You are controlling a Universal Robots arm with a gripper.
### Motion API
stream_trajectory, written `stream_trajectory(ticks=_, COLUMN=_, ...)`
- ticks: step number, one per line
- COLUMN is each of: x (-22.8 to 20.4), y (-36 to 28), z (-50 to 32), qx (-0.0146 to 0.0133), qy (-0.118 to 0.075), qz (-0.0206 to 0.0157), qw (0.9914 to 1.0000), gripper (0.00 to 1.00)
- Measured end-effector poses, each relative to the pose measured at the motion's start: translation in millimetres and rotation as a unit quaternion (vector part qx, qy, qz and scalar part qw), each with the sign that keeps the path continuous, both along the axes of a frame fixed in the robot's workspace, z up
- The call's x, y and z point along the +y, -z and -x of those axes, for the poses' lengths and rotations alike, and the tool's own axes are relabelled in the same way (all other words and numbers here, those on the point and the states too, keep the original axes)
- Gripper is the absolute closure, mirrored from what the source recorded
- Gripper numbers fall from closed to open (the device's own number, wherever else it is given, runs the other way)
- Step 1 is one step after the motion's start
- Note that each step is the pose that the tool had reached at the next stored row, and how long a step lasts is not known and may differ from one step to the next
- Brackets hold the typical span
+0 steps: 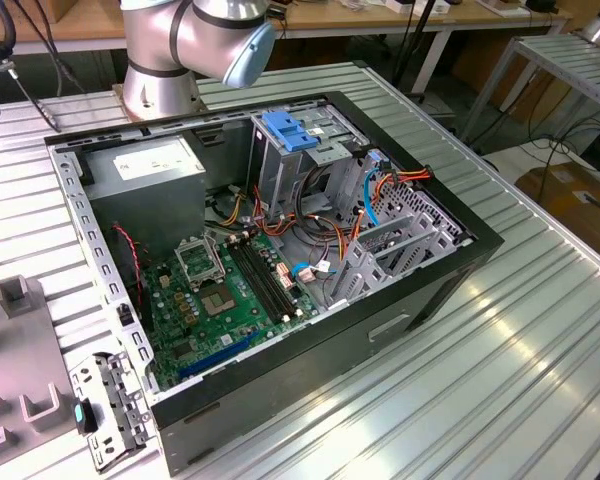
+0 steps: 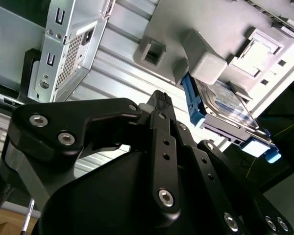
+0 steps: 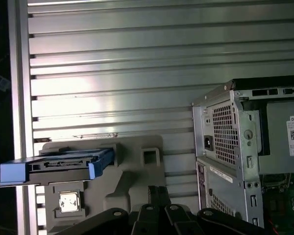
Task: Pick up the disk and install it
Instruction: 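Reach for the disk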
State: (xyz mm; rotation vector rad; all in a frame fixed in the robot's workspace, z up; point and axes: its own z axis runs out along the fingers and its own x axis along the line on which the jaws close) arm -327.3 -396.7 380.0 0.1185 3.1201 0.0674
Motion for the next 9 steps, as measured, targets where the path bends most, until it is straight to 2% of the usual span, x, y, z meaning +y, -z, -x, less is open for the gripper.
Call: stream_trajectory(ticks=9, x=0.0, y=0.8, z=15.9, qx=0.0003, qy=0.000, qz=0.0000, qw=1.00000, gripper=0.89)
